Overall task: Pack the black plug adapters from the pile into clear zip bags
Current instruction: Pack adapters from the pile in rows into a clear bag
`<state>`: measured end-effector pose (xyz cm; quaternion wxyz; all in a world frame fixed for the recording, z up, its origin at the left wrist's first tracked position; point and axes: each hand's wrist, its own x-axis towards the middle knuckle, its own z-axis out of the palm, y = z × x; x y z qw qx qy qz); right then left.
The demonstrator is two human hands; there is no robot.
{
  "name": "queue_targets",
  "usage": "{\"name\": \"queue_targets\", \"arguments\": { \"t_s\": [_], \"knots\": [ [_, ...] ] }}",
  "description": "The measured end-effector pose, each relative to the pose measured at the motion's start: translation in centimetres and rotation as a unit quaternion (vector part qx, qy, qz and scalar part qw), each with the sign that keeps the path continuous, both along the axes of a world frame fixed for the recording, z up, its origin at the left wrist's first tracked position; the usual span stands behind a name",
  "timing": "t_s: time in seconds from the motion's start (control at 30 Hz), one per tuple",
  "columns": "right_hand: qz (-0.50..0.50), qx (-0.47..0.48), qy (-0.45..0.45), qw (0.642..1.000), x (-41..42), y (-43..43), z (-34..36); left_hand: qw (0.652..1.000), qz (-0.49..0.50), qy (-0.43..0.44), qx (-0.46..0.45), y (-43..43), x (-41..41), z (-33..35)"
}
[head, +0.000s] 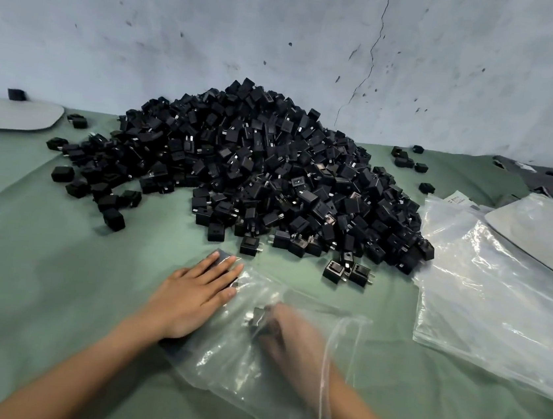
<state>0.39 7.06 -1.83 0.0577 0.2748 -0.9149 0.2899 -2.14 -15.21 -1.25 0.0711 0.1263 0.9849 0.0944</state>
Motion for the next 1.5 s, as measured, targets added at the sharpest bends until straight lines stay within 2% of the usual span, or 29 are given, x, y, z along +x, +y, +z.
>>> {"name": "queue_targets", "arguments": {
  "t_s": [0.03,0.1,0.2,0.37,0.63,0.83,0.97,1.1,1.27,1.5],
  "knots": [
    [-0.017,-0.005,0.038,0.999,-0.1,-0.4,-0.3,1.0,0.0,-0.001,-0.001,0.0,0.0,0.0],
    [-0.017,-0.015,0.058,0.998,0.2,-0.6,-1.5,1.0,0.0,-0.003,0.0,-0.1,0.0,-0.1],
    [-0.05,0.011,-0.034,0.998,0.9,0.5,-3.3,1.0,0.002,-0.003,0.003,-0.2,-0.1,-0.2],
    [0.001,0.124,-0.047,0.991,1.3,1.2,-3.4,1.0,0.001,0.007,0.015,-0.2,0.1,-0.1],
    [-0.019,0.191,-0.057,0.98,-0.3,-1.4,-2.8,1.0,-0.003,0.009,-0.002,-0.1,-0.3,-0.4],
    [-0.049,0.196,-0.075,0.977,-1.5,-3.2,-2.7,1.0,-0.008,0.012,-0.004,-0.1,-0.1,-0.4],
    [-0.027,0.252,-0.076,0.964,-2.4,-4.2,-3.1,1.0,-0.011,0.023,-0.008,-0.1,-0.2,-0.5],
    [-0.016,0.24,-0.084,0.967,-3.2,-4.3,-3.2,0.999,-0.011,0.024,-0.019,-0.2,-0.1,-0.6],
    [-0.007,0.132,-0.087,0.987,-3.1,-3.8,-3.0,0.999,-0.016,0.015,-0.042,-0.1,-0.2,-0.5],
    [-0.007,0.141,-0.061,0.988,-2.5,-3.5,-2.9,0.998,-0.014,-0.002,-0.058,0.0,-0.3,-0.4]
  ]
}}
